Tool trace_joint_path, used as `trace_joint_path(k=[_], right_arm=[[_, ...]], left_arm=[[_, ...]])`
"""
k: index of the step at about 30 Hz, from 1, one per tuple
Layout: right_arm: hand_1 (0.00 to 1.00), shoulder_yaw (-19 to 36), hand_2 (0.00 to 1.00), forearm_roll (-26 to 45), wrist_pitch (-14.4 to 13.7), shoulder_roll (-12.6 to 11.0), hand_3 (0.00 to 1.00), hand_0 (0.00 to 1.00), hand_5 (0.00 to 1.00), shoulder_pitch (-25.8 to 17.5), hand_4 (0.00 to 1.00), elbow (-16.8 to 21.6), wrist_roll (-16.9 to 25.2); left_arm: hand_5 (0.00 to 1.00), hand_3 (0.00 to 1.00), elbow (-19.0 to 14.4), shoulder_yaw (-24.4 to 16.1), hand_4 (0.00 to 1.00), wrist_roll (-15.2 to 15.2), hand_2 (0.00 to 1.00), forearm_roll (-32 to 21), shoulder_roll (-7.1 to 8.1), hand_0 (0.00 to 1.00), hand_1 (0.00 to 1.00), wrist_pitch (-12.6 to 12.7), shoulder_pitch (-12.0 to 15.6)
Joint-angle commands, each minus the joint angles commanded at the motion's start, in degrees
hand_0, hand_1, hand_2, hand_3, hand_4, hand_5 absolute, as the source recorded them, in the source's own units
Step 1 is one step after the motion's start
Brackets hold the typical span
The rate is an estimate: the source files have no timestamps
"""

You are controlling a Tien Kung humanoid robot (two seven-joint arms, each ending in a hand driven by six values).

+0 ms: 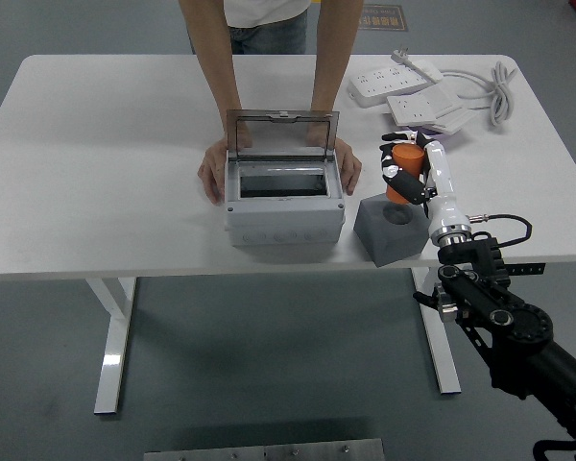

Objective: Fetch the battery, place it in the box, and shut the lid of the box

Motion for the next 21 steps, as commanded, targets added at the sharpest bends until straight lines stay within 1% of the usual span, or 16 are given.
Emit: trace_joint_path(k=[1, 2, 7, 8, 13, 14, 19, 20, 21], right_arm=[[0.414, 0.04, 0.467, -0.15, -0.03, -0.06, 0.492, 0.22, 0.084, 0.02, 0.467, 0.41, -0.2], [0.389, 0.04, 0.457, -0.3, -0.06, -0.15, 0.485, 0.197, 0.076, 0.04, 0.401, 0.95, -0.46], [0.389, -0.02, 0.457, -0.64, 0.24, -0.51, 0.485, 0.197, 0.076, 0.04, 0.401, 3.58, -1.94], [0.313, -0.05, 0.428, -0.68, 0.37, -0.56, 0.467, 0.129, 0.006, 0.05, 0.215, 4.17, -2.22], [0.313, -0.23, 0.428, -1.16, 0.86, -0.79, 0.467, 0.129, 0.006, 0.24, 0.215, 6.61, -3.26], [0.258, -0.28, 0.318, -1.28, 0.92, -0.85, 0.337, 0.104, 0.04, 0.31, 0.143, 6.94, -3.42], [0.258, -0.77, 0.318, -2.46, 1.3, -1.64, 0.337, 0.104, 0.04, 1.0, 0.143, 8.86, -4.88], [0.234, -1.17, 0.27, -3.36, 1.47, -2.02, 0.293, 0.096, 0.028, 1.36, 0.102, 9.47, -5.72], [0.234, -1.41, 0.27, -3.93, 1.57, -2.22, 0.293, 0.096, 0.028, 1.57, 0.102, 9.78, -6.2]], left_arm=[[0.002, 0.498, 0.0, 0.01, 0.341, 0.0, 0.592, -0.03, 0.01, 0.683, 0.742, 0.01, 0.02], [0.002, 0.498, 0.0, 0.02, 0.34, 0.0, 0.595, -0.08, 0.03, 0.684, 0.744, 0.03, 0.03], [0.002, 0.498, 0.01, 0.0, 0.34, -0.04, 0.595, -0.22, 0.16, 0.684, 0.744, 0.16, 0.06], [0.002, 0.5, 0.01, -0.03, 0.338, -0.03, 0.598, -0.22, 0.18, 0.684, 0.745, 0.18, 0.07], [0.002, 0.5, 0.02, 0.02, 0.338, -0.13, 0.598, -0.37, 0.22, 0.684, 0.745, 0.29, 0.13], [0.002, 0.499, 0.02, 0.04, 0.337, -0.16, 0.599, -0.41, 0.23, 0.684, 0.744, 0.31, 0.13], [0.002, 0.499, 0.03, 0.02, 0.337, -0.18, 0.599, -0.42, 0.35, 0.684, 0.744, 0.34, 0.16], [0.003, 0.501, 0.03, -0.01, 0.336, -0.17, 0.6, -0.4, 0.4, 0.684, 0.745, 0.35, 0.19], [0.003, 0.501, 0.03, -0.03, 0.336, -0.15, 0.6, -0.37, 0.42, 0.684, 0.745, 0.35, 0.2]])
